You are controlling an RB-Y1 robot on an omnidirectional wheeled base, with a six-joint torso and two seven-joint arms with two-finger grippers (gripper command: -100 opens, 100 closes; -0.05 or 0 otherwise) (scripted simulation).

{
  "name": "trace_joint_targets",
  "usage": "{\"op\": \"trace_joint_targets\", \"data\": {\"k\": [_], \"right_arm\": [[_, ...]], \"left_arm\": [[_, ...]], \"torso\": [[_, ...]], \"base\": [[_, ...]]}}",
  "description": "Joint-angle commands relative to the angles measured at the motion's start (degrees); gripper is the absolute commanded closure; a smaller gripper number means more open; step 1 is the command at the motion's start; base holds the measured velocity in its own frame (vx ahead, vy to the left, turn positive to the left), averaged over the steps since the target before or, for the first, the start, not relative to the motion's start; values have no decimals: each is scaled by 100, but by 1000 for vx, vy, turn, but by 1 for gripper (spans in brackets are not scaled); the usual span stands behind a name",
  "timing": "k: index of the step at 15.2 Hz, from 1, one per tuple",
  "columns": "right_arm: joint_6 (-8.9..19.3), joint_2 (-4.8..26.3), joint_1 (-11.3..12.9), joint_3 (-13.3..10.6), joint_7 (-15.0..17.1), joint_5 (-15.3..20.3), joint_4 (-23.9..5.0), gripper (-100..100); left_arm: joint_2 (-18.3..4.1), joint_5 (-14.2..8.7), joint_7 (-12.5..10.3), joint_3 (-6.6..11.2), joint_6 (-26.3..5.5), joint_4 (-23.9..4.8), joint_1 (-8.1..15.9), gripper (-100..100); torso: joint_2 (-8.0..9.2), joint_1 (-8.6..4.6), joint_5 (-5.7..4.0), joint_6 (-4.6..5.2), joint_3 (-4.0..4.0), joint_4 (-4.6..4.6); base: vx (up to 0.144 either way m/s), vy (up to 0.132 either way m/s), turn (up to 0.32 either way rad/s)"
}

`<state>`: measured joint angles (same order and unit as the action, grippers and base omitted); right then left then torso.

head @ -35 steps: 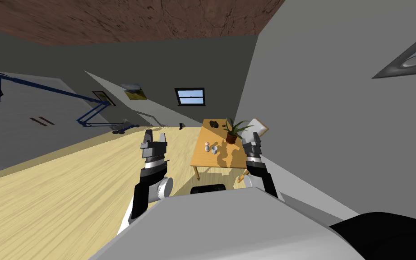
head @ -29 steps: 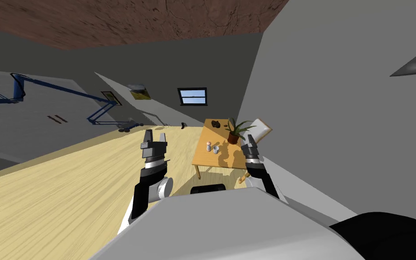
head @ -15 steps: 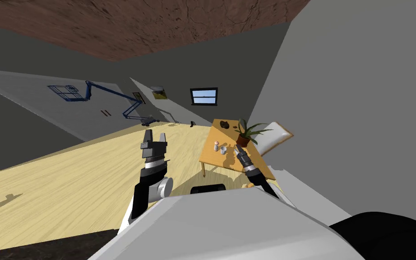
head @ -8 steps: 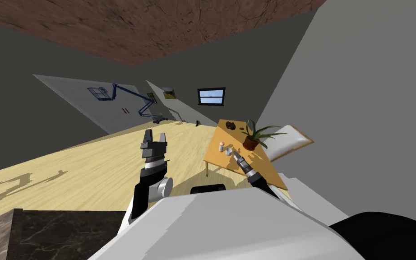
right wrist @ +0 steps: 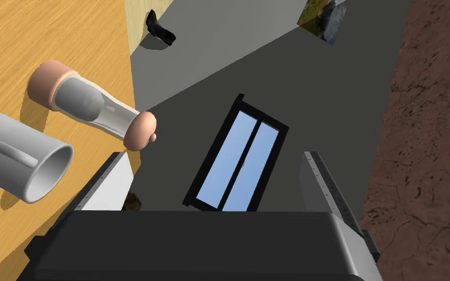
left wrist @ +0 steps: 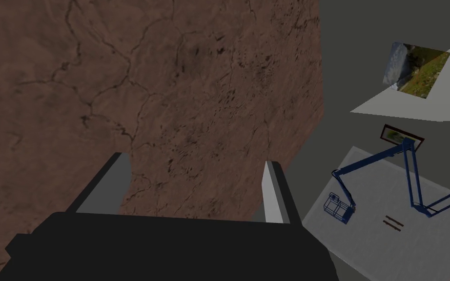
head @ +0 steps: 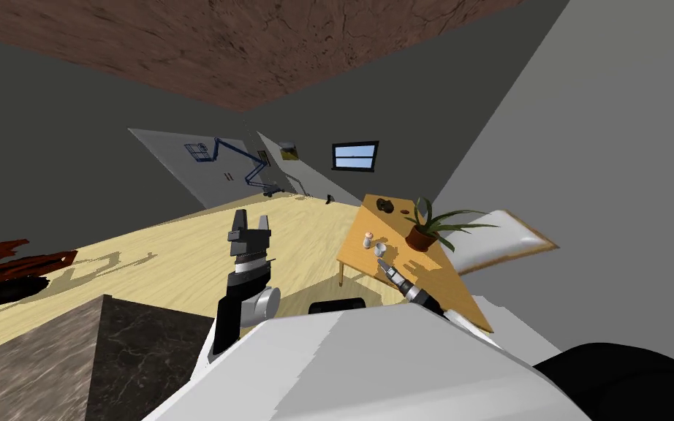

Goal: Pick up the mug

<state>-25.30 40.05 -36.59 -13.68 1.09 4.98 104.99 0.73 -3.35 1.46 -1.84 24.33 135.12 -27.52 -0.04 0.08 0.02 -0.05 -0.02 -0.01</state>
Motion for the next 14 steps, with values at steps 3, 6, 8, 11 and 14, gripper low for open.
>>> {"op": "trace_joint_targets", "data": {"k": [3, 6, 8, 11, 14], "right_arm": [[-88, 563, -39, -274, -5, 166, -471, -100], [-137, 936, -73, -434, -11, 263, -736, -100], [-186, 1168, -104, -595, -19, 360, -999, -100], [-232, 1459, -132, -757, -28, 456, -1242, -100], [-276, 1873, -155, -920, -39, 550, -1481, -100]], "left_arm": [[0, 0, 0, 0, 0, 0, 0, 0], [0, 0, 0, 0, 0, 0, 0, 0], [0, 0, 0, 1, 0, 0, -1, 0], [0, 0, 0, 1, 0, 0, -1, 0], [0, 0, 0, 0, 0, 0, 0, 0]], "torso": [[-3, 0, 0, -1, -2, -1], [-5, 0, 0, 0, -3, -1], [-5, -2, 1, 5, -3, -1], [-5, -3, 1, 5, -3, -1], [-10, -1, 0, -2, -5, -1]], "base": [[23, 29, 306], [24, 26, 208], [24, 21, 202], [27, 19, 229], [36, 21, 329]]}}
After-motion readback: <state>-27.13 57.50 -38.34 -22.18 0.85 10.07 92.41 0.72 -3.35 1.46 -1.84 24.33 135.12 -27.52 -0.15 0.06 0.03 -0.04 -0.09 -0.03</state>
